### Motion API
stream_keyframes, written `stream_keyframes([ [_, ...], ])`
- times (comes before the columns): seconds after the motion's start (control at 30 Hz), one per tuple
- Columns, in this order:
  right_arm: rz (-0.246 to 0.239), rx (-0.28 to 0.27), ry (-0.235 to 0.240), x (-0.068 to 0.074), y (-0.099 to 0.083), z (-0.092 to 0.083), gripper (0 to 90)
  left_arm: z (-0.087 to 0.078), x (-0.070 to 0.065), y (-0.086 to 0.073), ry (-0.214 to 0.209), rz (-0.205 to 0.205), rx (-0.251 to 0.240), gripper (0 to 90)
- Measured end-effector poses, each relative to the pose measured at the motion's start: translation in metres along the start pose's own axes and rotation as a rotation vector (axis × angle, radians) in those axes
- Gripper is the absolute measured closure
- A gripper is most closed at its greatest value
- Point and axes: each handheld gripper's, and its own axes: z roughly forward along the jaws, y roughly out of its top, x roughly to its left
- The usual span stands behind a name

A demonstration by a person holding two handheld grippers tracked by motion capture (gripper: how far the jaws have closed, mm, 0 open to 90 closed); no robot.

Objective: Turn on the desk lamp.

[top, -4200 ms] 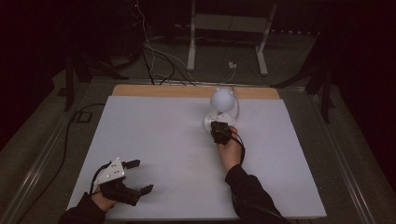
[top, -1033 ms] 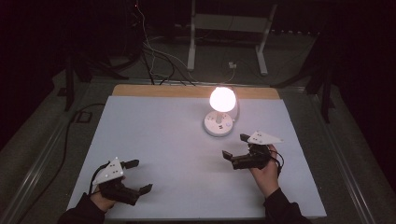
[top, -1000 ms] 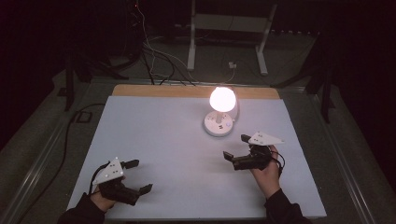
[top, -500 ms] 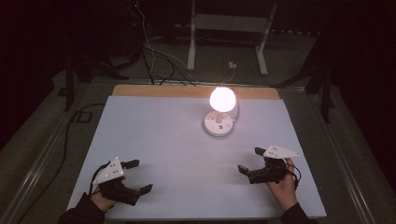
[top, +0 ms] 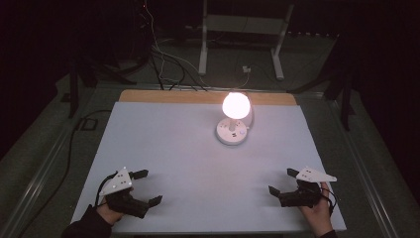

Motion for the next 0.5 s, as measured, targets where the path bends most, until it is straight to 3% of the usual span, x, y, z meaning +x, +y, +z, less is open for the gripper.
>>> stream_keyframes([
  [0.2, -0.045, 0.041, 0.008, 0.004, 0.0, 0.009, 0.0, 0.0, 0.0, 0.0, -0.003, -0.001, -0.003, 0.4],
  [0.5, -0.043, 0.058, 0.02, 0.004, -0.001, 0.013, 0.0, 0.0, 0.0, 0.0, 0.001, 0.001, 0.002, 0.4],
])
